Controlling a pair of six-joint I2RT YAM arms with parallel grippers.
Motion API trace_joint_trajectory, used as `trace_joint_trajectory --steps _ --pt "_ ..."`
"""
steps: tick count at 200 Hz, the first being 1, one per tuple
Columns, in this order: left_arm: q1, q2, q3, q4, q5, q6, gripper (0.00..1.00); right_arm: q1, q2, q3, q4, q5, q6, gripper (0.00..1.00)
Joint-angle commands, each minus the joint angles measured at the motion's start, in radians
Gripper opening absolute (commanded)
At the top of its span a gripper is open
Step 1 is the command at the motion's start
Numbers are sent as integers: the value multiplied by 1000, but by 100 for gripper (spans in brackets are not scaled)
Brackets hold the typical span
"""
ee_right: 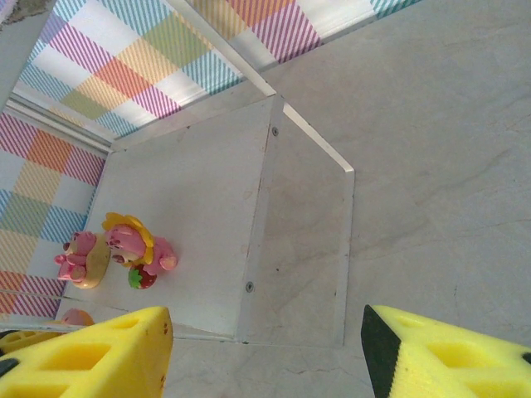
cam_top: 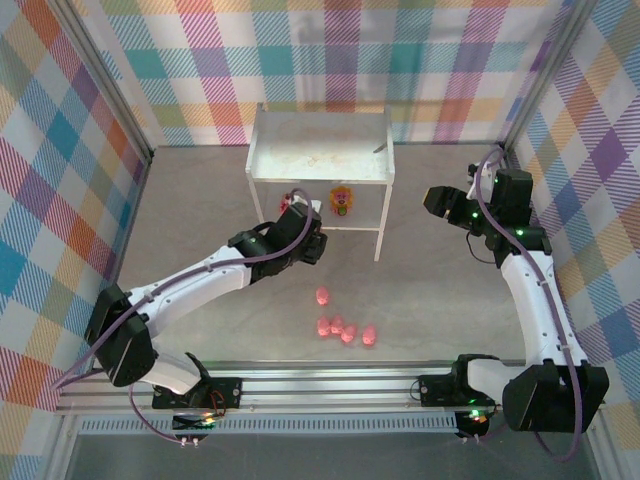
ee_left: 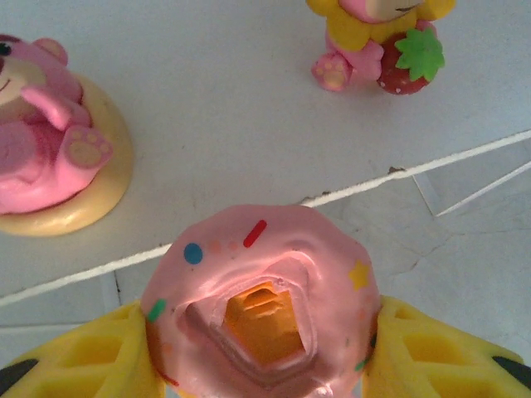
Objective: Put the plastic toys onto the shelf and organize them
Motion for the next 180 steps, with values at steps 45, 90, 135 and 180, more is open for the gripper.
trace_joint_trajectory --steps 45,90,135,180 --pt "6 31 55 135 -77 60 39 3 25 1 43 -31 7 63" --pt "6 60 63 181 -84 60 39 4 23 -1 41 -31 0 63" --pt "7 64 51 219 -111 68 39 4 25 -4 39 -31 -6 63" --pt "7 88 64 208 -107 70 39 3 27 -4 41 -28 -9 63"
